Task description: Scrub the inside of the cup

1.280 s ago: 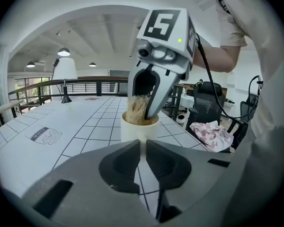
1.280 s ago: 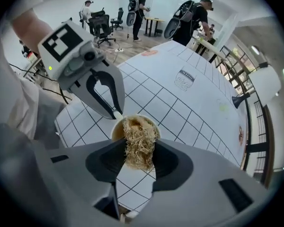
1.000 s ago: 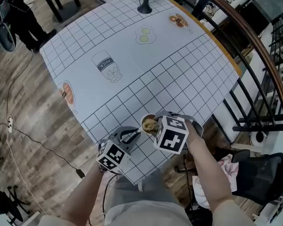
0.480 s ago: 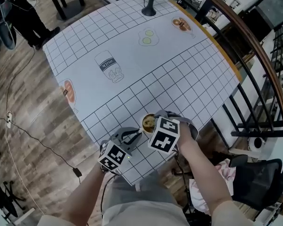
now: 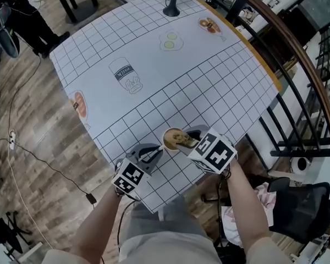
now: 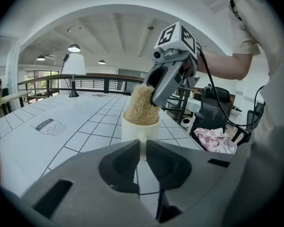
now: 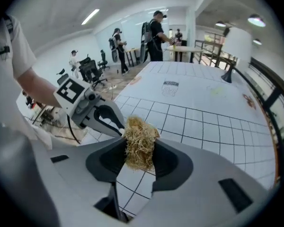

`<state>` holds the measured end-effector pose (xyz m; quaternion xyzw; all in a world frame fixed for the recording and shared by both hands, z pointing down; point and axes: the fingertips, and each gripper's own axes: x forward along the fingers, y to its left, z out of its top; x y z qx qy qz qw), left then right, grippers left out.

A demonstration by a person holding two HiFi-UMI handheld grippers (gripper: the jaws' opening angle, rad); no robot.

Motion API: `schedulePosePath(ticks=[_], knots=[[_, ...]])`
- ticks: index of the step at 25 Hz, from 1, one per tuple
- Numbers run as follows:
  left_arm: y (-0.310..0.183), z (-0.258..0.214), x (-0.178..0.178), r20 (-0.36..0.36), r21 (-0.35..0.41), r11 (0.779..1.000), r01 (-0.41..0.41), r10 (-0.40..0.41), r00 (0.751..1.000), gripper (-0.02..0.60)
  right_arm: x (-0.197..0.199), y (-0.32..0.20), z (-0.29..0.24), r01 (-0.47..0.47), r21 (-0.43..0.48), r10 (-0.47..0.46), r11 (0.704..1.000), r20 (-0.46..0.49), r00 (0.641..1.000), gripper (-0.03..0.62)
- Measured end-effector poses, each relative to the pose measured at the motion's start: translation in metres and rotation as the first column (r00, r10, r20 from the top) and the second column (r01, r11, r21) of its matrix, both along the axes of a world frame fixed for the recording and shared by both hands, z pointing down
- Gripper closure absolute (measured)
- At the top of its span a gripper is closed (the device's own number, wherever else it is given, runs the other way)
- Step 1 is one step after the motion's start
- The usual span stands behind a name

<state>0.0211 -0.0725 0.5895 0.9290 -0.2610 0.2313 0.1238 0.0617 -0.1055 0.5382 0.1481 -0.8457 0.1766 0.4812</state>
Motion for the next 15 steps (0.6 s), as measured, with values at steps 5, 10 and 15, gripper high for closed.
schedulePosePath(ticks=[5,10,15], knots=[[0.003,-0.008,-0.006,-0.034,-0.050,0.998,0.039,-0.041,0.999,0.529,0.015,-0.003,-0.023,-0.164,0.050,0.157,0.985,0.116,0.981,0.445],[0.004,-0.039,-0.023,-0.072,-0.039,0.992,0.116,-0.119,0.990,0.529,0.022,-0.001,-0.047,-0.261,0.088,0.238,0.961,0.217,0.947,0.445],[-0.006,-0.084,-0.041,-0.087,0.016,0.978,0.206,-0.204,0.975,0.529,0.015,-0.003,-0.084,-0.332,0.176,0.262,0.927,0.331,0.907,0.444]])
